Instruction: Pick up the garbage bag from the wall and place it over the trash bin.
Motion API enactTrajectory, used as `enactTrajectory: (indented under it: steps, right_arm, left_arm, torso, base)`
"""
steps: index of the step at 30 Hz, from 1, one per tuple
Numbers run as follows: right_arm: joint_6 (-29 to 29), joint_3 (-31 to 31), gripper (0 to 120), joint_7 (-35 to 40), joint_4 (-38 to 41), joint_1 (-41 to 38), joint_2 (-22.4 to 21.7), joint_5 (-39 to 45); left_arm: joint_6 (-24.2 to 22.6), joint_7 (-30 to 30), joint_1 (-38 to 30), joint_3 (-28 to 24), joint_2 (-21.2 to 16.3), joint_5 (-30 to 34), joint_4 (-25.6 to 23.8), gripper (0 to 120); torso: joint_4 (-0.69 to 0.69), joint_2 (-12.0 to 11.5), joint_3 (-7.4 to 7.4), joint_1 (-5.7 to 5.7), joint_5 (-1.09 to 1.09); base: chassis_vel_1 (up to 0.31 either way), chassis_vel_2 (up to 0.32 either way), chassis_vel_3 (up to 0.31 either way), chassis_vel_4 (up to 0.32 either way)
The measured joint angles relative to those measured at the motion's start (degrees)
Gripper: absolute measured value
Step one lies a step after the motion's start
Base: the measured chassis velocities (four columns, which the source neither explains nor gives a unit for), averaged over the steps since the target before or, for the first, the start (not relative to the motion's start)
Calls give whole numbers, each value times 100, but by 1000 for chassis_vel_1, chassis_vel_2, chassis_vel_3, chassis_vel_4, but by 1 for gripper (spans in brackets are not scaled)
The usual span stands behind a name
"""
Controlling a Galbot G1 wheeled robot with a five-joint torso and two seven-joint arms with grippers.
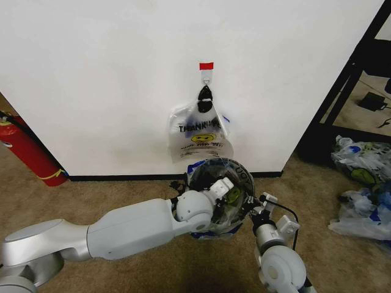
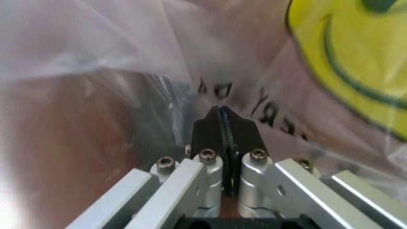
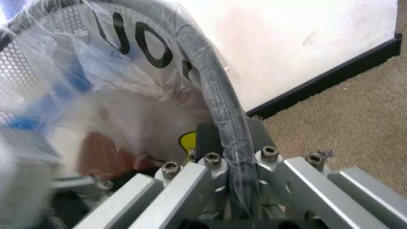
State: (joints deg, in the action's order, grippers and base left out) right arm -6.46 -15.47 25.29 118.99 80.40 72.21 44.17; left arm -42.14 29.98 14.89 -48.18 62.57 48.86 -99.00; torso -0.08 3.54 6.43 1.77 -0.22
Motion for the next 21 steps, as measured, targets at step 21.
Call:
enactTrajectory:
  steps: [21]
  right_arm:
    - [0,44,0,0,35,-30,-91,-8]
  left_arm:
    - [3,-91,-104,-287,41,-359,266,0]
  torso:
    - [0,0,0,0,0]
  base:
    - [0,0,0,0]
